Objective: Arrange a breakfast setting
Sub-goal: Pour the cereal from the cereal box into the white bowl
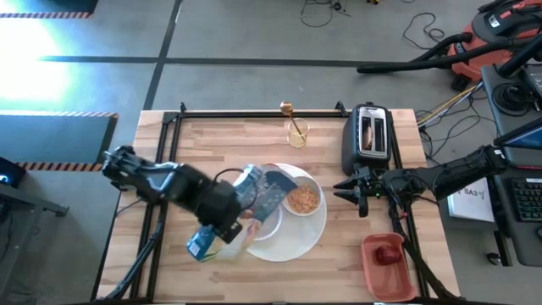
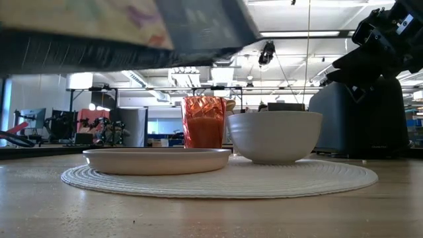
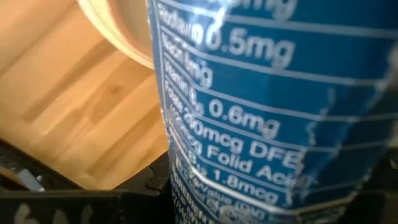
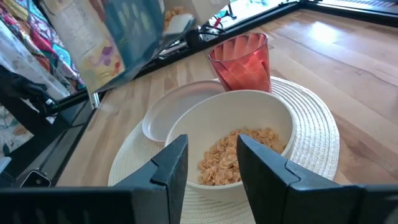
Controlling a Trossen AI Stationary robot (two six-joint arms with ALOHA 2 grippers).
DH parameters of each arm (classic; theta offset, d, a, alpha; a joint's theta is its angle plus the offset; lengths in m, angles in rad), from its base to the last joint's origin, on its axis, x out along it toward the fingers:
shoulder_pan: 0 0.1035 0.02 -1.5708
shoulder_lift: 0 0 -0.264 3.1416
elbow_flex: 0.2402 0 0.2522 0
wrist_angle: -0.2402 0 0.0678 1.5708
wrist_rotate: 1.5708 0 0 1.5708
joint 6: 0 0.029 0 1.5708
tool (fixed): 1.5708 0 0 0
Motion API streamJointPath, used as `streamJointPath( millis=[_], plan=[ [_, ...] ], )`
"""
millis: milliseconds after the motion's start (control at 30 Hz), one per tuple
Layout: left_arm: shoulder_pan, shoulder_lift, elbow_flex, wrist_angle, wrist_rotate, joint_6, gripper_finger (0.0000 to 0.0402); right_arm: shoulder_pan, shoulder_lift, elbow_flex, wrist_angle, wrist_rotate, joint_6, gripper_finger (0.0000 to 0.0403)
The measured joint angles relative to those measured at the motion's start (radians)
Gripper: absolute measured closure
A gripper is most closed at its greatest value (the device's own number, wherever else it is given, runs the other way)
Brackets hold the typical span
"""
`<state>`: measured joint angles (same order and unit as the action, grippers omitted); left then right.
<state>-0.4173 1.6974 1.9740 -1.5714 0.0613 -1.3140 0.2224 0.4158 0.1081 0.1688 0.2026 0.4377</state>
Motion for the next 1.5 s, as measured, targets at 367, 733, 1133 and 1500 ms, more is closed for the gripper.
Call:
streamJointPath(
  millis=[367, 733, 1133, 1500],
  plan=[
    [-0.215, -0.137, -0.321, 0.001, -0.303, -0.264, 0.0258, 0.0, 0.0, 0.0, 0.0, 0.0, 0.0, 0.0275],
    [-0.349, -0.204, -0.601, 0.004, -0.577, -0.509, 0.0258, 0.0, 0.0, 0.0, 0.0, 0.0, 0.0, 0.0275],
    [-0.348, -0.231, -0.827, 0.001, -0.723, -0.708, 0.0258, 0.0, 0.0, 0.0, 0.0, 0.0, 0.0, 0.0275],
    [-0.324, -0.261, -1.053, -0.004, -0.79, -0.95, 0.0258, 0.0, 0.0, 0.0, 0.0, 0.0, 0.0, 0.0275]
  ],
)
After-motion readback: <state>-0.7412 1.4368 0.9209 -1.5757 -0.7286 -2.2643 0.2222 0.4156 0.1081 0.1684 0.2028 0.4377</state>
